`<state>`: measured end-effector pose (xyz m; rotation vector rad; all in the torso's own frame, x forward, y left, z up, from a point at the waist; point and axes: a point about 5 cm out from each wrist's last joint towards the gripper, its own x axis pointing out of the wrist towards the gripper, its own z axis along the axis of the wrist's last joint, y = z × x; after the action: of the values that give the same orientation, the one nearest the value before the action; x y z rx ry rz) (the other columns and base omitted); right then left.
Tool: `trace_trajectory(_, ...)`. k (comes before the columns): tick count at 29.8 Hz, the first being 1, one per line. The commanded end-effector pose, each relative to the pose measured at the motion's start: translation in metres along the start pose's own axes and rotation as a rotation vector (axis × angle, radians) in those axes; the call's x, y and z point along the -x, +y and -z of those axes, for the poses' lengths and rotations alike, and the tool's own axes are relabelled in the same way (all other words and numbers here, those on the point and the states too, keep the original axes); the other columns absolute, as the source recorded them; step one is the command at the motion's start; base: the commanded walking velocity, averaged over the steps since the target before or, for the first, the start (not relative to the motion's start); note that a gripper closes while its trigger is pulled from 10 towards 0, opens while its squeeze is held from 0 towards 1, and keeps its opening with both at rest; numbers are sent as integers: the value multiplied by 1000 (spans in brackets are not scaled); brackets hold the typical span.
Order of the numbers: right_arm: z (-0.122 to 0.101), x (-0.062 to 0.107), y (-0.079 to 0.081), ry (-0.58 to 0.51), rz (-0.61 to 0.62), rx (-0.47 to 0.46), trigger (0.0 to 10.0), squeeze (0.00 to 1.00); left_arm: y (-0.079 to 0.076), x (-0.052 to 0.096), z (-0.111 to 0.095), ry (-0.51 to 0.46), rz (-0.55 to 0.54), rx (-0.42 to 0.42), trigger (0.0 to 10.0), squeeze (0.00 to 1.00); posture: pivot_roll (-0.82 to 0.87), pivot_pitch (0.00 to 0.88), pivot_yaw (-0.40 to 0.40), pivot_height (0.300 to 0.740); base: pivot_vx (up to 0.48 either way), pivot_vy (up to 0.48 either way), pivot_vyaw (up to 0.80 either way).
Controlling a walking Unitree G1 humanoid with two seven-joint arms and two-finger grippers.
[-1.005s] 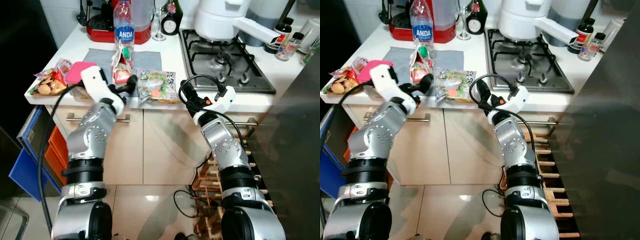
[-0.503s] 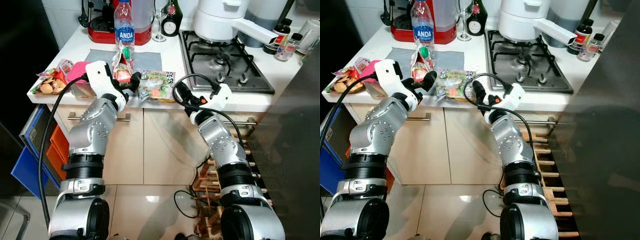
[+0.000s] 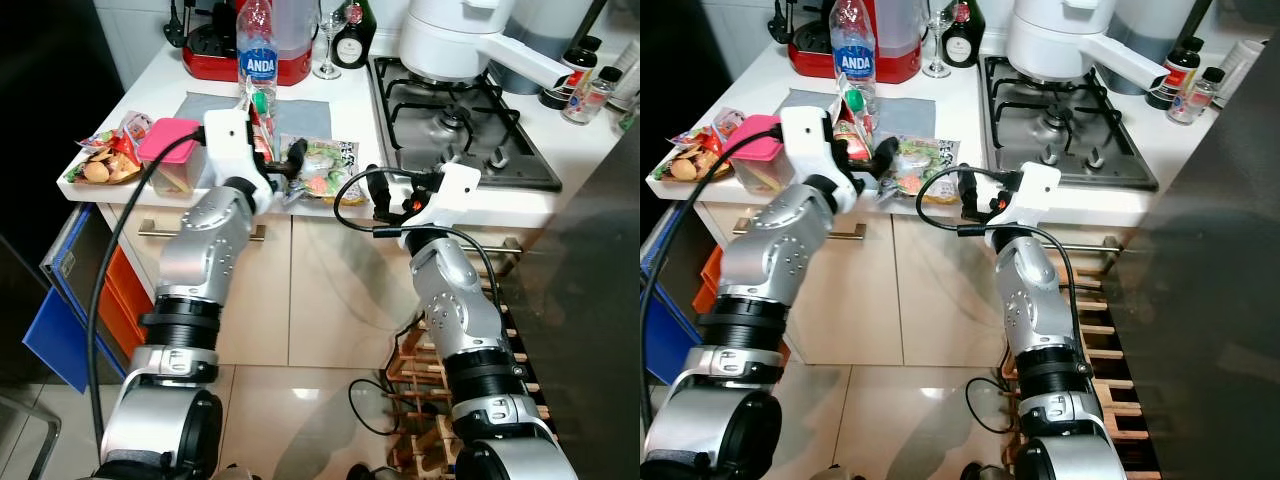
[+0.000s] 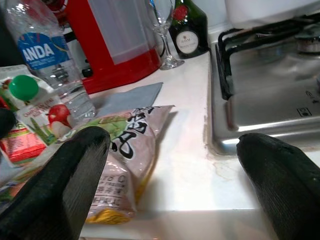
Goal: Restocking fridge
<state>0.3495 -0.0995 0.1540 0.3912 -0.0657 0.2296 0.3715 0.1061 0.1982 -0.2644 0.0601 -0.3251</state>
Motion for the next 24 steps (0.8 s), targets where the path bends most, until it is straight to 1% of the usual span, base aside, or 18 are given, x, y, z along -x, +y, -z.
trace_trajectory(1,-8,0,2,-35,-9,19,10000,0,-10,-5,-8,8,50,15,10000,0,-28,0,-89,740,0,0,0)
trace_trajectory(3,-8,0,2,-35,-10,21,10000,0,-11,-5,-7,17,58,15,10000,0,-28,0,-89,740,0,0,0)
trace_trajectory(4,-8,0,2,-32,-12,24,10000,0,-11,-8,0,64,48,-3,10000,0,-26,0,-93,740,0,0,0)
trace_trajectory(5,-8,0,2,-31,-12,25,10000,0,-11,-8,2,76,45,-8,10000,0,-26,0,-94,740,0,0,0)
trace_trajectory(6,-8,0,2,-30,-15,26,10000,0,-6,-10,6,98,-5,-42,10000,0,-29,0,-95,740,0,0,0)
trace_trajectory(7,-8,0,2,-30,-15,26,10000,0,-6,-10,6,98,-5,-42,10000,0,-29,0,-95,740,0,0,0)
trace_trajectory(8,-8,0,3,-29,-17,28,10000,0,-2,-11,8,109,-41,-66,10000,0,-29,0,-95,740,0,0,0)
trace_trajectory(10,-8,0,3,-29,-18,31,10000,0,2,-13,2,82,-79,-95,10000,0,-32,0,-95,740,0,0,0)
trace_trajectory(11,-7,0,3,-27,-18,32,10000,0,2,-14,-1,68,-77,-89,10000,0,-30,0,-97,740,0,0,0)
trace_trajectory(15,-6,0,3,-20,-20,32,10000,0,5,-14,1,86,-90,-82,10000,0,-32,0,-99,740,0,0,0)
trace_trajectory(19,-5,0,4,-15,-26,34,10000,0,10,-14,3,99,-104,-60,10000,0,-33,0,-100,740,0,0,0)
trace_trajectory(20,-5,0,4,-14,-28,35,10000,0,12,-15,5,111,-110,-27,10000,0,-30,0,-102,740,0,0,0)
trace_trajectory(22,-4,0,4,-9,-31,35,10000,0,17,-17,12,144,-116,71,10000,0,-33,0,-101,740,0,0,0)
trace_trajectory(23,-4,0,4,-7,-32,35,10000,0,19,-18,14,155,-116,103,10000,0,-36,0,-98,740,0,0,0)
trace_trajectory(24,-4,0,4,-7,-32,35,10000,0,19,-18,14,155,-116,103,10000,0,-36,0,-98,740,0,0,0)
